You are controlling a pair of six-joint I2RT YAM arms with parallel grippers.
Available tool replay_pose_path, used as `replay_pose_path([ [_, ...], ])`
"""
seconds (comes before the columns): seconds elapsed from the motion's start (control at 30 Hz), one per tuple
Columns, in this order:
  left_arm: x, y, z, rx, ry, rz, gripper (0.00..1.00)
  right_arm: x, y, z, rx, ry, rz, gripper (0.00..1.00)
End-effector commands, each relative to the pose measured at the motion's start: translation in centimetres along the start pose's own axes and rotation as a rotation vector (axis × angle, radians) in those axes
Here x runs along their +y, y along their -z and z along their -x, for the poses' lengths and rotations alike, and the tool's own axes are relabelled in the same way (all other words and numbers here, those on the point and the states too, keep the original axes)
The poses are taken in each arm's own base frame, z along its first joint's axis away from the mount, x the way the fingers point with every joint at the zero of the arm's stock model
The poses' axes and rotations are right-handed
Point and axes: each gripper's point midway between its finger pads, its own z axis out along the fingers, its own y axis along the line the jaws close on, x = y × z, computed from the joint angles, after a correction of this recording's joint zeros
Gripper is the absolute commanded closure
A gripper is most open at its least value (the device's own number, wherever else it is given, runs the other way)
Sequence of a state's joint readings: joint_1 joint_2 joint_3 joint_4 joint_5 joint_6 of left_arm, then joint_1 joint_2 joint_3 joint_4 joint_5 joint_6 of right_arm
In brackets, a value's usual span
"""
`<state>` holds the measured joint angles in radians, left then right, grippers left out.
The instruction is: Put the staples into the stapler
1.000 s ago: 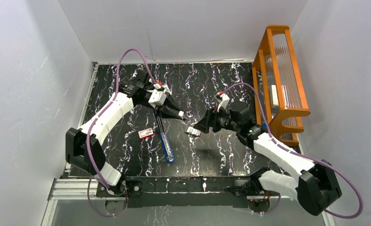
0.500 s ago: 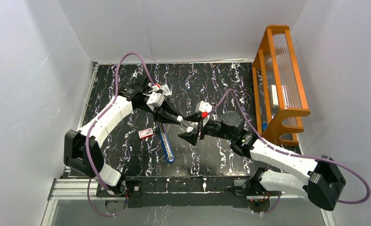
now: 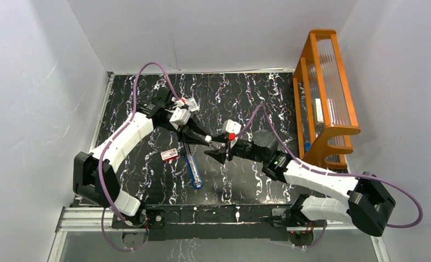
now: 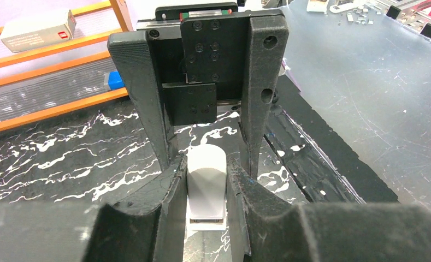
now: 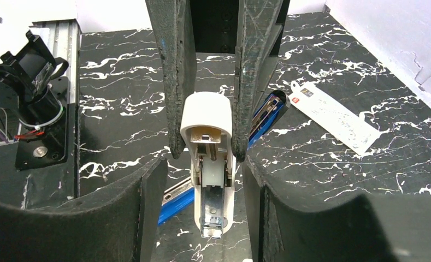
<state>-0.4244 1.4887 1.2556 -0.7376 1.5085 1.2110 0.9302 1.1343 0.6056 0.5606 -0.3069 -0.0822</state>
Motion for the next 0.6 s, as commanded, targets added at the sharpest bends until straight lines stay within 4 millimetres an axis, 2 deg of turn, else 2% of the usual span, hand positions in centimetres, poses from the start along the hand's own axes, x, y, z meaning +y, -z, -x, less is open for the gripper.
replay_pose_path([
  [0.0, -2.0, -0.2, 5.0, -0.211, -0.029, -0.076, 1.00, -0.7, -0.7, 1.9, -0.063, 0.044, -0.027, 0.40],
  [0.13, -2.0, -0.2, 5.2, -0.213, -0.034, -0.077, 1.00, -1.2, -1.0, 1.3, -0.045, 0.045, -0.048, 0.41],
  [0.2, -2.0, -0.2, 5.2, -0.216, -0.028, -0.078, 1.00, -1.6, -1.0, 1.2, -0.041, 0.047, -0.072, 0.48],
  [0.27, -2.0, -0.2, 5.1, -0.215, -0.017, -0.079, 1.00, -2.0, -0.8, 1.2, -0.035, 0.043, -0.096, 0.58],
  [0.33, -2.1, -0.2, 5.0, -0.215, -0.007, -0.079, 1.00, -2.0, -0.6, 1.5, -0.047, 0.039, -0.102, 0.62],
  [0.4, -2.2, -0.2, 4.8, -0.215, -0.002, -0.080, 0.99, -1.8, -0.6, 1.9, -0.058, 0.040, -0.093, 0.59],
  [0.5, -2.3, -0.2, 4.8, -0.216, -0.011, -0.078, 0.99, -1.7, -0.9, 1.8, -0.047, 0.048, -0.074, 0.45],
  [0.57, -2.2, -0.2, 4.8, -0.216, -0.013, -0.078, 0.99, -1.4, -1.2, 1.8, -0.044, 0.050, -0.054, 0.40],
])
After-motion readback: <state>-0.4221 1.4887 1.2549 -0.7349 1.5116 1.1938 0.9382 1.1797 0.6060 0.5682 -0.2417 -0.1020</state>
